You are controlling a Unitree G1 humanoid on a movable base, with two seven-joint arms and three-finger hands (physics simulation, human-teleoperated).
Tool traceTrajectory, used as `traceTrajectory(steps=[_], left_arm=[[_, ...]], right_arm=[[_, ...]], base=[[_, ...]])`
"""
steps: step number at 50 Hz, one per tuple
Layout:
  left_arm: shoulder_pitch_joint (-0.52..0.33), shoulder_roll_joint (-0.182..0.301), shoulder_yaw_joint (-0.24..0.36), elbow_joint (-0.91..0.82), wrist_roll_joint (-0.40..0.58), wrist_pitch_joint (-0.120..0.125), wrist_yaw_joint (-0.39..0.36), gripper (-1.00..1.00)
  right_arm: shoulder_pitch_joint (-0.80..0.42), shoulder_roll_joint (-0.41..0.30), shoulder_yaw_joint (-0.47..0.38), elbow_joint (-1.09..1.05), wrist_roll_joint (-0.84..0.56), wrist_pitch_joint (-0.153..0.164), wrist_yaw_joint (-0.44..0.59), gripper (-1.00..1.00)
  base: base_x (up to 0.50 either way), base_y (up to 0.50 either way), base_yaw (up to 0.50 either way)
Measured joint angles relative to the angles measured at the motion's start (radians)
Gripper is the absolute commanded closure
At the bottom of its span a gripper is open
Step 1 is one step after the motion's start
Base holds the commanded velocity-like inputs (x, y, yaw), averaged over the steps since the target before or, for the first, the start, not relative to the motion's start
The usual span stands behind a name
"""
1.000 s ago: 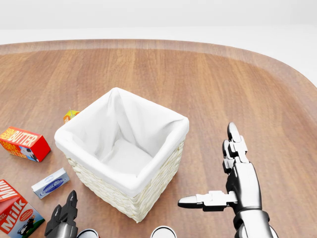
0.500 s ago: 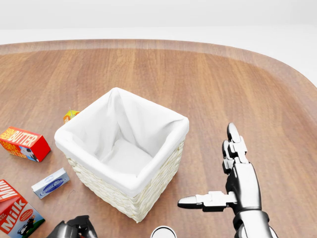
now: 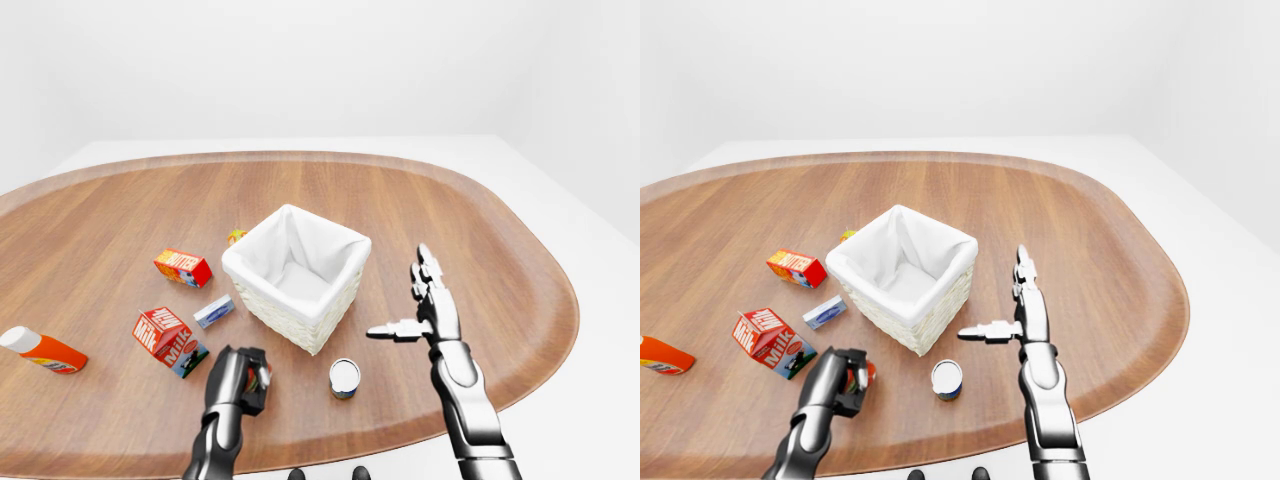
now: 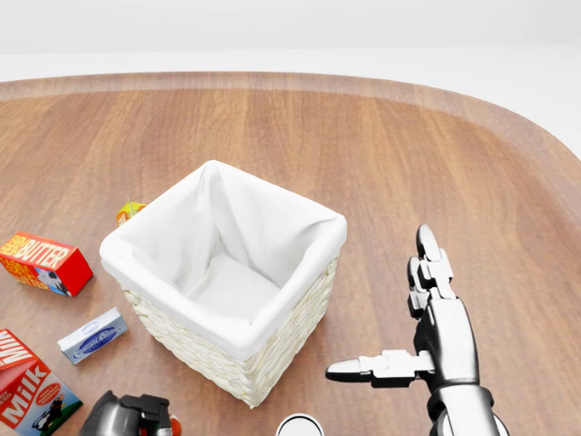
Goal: Pick up the tomato sauce, and put it in the basket.
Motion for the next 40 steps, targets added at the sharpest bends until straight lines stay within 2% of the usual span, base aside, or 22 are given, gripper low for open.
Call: traceTrajectory(steps=[40], left_arm=[[0.136, -0.032, 0.053, -0.397, -0.064, 0.000, -0.211, 1.00]], right_arm=[[-0.008, -0.003, -0.008, -0.007, 0.004, 0.012, -0.002, -1.00]], base=[[0.00, 0.00, 0.00]])
